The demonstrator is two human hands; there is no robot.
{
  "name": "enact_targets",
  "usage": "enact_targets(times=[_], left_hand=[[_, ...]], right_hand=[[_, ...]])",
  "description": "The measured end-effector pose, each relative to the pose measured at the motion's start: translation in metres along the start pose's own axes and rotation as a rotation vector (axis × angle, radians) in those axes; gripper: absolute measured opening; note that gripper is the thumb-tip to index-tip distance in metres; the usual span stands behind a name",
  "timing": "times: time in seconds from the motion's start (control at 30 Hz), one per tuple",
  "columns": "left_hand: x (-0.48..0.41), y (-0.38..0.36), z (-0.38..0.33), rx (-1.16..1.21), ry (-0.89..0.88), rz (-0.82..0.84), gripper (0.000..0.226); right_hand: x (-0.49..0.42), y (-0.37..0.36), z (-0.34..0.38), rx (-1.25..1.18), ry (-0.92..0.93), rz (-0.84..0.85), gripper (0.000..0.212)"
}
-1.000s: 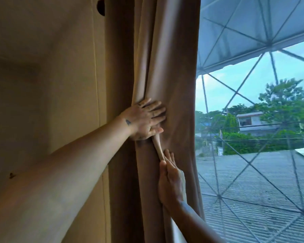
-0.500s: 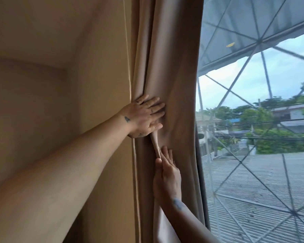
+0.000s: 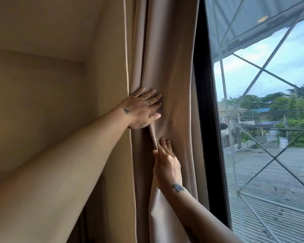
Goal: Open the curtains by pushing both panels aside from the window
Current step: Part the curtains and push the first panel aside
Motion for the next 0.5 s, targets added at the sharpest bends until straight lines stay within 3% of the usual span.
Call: enact_targets(times=[0.3, 0.5], left_hand=[[0.013, 0.040, -0.021, 0.066, -0.039, -0.094, 0.057], [0.024, 0.071, -0.057, 0.294, 0.035, -0.254, 0.065]], right_hand=[[0.020, 0.042, 0.019, 0.084, 0.020, 0.001, 0.052], [0.051, 0.132, 0.020, 0.272, 0.139, -0.037, 0.056]])
Point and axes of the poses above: each hand's wrist, its own x-axis away from the middle knuckle, its own y-axis out of the back of the hand, z = x × y, the point moved 10 cm from there along -x, towards the middle knuckle, and after that the axes turned 15 degrees about -z, right-handed, at the moved point
